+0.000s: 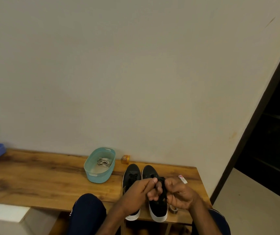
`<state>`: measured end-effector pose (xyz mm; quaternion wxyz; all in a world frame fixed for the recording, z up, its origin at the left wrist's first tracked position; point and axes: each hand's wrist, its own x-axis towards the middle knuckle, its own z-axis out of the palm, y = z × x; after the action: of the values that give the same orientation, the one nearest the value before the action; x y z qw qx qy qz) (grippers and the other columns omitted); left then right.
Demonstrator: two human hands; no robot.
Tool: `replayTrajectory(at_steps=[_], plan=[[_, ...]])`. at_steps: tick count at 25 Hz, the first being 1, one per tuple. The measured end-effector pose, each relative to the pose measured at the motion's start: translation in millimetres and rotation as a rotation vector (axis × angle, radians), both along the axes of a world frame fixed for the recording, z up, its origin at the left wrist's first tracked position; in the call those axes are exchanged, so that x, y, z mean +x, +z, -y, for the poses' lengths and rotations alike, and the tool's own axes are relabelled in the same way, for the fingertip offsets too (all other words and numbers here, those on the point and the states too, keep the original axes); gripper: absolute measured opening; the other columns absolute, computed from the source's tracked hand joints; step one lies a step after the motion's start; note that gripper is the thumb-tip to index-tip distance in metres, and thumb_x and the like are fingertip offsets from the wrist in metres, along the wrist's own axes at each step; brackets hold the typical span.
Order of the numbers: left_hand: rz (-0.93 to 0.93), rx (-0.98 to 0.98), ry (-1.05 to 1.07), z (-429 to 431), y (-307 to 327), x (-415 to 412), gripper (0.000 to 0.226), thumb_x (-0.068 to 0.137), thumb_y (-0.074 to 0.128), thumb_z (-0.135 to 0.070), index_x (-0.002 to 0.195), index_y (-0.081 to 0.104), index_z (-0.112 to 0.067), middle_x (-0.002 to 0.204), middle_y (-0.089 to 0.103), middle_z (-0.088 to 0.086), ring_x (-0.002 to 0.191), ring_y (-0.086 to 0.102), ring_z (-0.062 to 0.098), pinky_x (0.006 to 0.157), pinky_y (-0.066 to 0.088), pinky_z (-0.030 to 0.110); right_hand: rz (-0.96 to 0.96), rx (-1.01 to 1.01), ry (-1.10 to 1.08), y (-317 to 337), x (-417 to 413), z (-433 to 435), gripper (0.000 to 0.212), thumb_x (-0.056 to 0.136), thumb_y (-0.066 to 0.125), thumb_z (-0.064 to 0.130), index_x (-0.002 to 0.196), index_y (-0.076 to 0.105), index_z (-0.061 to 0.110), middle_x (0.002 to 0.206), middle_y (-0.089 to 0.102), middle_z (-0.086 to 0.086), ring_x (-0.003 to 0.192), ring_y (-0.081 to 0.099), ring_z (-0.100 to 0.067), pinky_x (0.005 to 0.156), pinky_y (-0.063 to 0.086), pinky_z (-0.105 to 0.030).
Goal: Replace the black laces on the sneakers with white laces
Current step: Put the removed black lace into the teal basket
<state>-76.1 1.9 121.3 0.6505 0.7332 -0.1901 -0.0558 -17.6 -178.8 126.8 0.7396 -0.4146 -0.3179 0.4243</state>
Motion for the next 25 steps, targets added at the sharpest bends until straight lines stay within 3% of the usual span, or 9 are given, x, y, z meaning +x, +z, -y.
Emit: replayTrajectory(at_steps=[4,8,12,15,18,21,23,25], plan=[[-0.033,-0.066,0.032,-8,0,-4,0.039,0.108,0.033,-0.035,0.092,0.065,-0.019,0.064,0.044,-0.008,0.071,0.051,0.015,0.075,0.046,0.026,-0.017,-0.039,-0.027,4,-5,-11,0.033,0.101,0.054,0.034,0.103,0.068,0.004,0.119,0.067,-0.024,0.117,0.063,-0.032,0.103,0.049,-0.033],[-0.051,-0.099,0.219,-20,-4,-8,0.038,0.104,0.038,-0.042,0.086,0.062,-0.019,0.061,0.042,-0.007,0.065,0.048,0.010,0.058,0.037,0.020,-0.070,-0.086,-0.184,-5,-12,-38,0.047,0.098,0.056,0.048,0.090,0.070,0.004,0.099,0.073,-0.023,0.091,0.072,-0.026,0.082,0.056,-0.028],[-0.079,-0.082,0.301,-23,-10,-15,0.037,0.103,0.036,-0.042,0.088,0.058,-0.017,0.062,0.042,-0.009,0.063,0.047,0.007,0.053,0.034,0.022,-0.033,-0.154,-0.265,-13,-12,-51,0.048,0.103,0.045,0.042,0.088,0.071,0.004,0.099,0.072,-0.024,0.090,0.071,-0.027,0.083,0.056,-0.029],[-0.040,-0.070,0.316,-21,-7,-13,0.037,0.103,0.036,-0.039,0.089,0.057,-0.011,0.061,0.044,-0.010,0.062,0.046,0.008,0.054,0.037,0.017,-0.035,-0.149,-0.356,-17,-10,-55,0.045,0.099,0.056,0.043,0.080,0.065,0.003,0.089,0.071,-0.026,0.080,0.070,-0.029,0.078,0.056,-0.032],[0.035,0.012,0.367,-21,-6,-6,0.040,0.104,0.038,-0.037,0.090,0.058,-0.005,0.065,0.048,-0.004,0.066,0.048,0.017,0.065,0.046,0.034,0.018,-0.188,-0.563,-22,-10,-67,0.051,0.087,0.070,0.053,0.064,0.059,0.009,0.071,0.068,-0.022,0.064,0.064,-0.027,0.069,0.053,-0.032],[0.121,0.169,0.410,-22,-9,-1,0.037,0.105,0.037,-0.039,0.090,0.060,-0.014,0.072,0.055,0.001,0.071,0.055,0.023,0.074,0.048,0.048,0.037,-0.249,-0.837,-31,-15,-84,0.063,0.077,0.070,0.068,0.052,0.054,0.012,0.056,0.057,-0.017,0.053,0.053,-0.025,0.062,0.047,-0.032],[0.162,0.244,0.444,-20,-10,0,0.033,0.104,0.036,-0.045,0.088,0.057,-0.024,0.078,0.057,-0.003,0.075,0.056,0.015,0.074,0.049,0.045,-0.006,-0.220,-0.988,-35,-17,-91,0.059,0.079,0.069,0.067,0.056,0.056,0.013,0.059,0.053,-0.013,0.057,0.051,-0.022,0.062,0.045,-0.033],[0.200,0.335,0.488,-19,-13,-1,0.029,0.102,0.032,-0.052,0.087,0.051,-0.037,0.081,0.055,-0.011,0.077,0.053,0.005,0.071,0.048,0.035,-0.172,-0.120,-0.954,-36,-17,-94,0.049,0.084,0.068,0.057,0.069,0.063,0.011,0.071,0.056,-0.012,0.072,0.057,-0.022,0.071,0.049,-0.036]])
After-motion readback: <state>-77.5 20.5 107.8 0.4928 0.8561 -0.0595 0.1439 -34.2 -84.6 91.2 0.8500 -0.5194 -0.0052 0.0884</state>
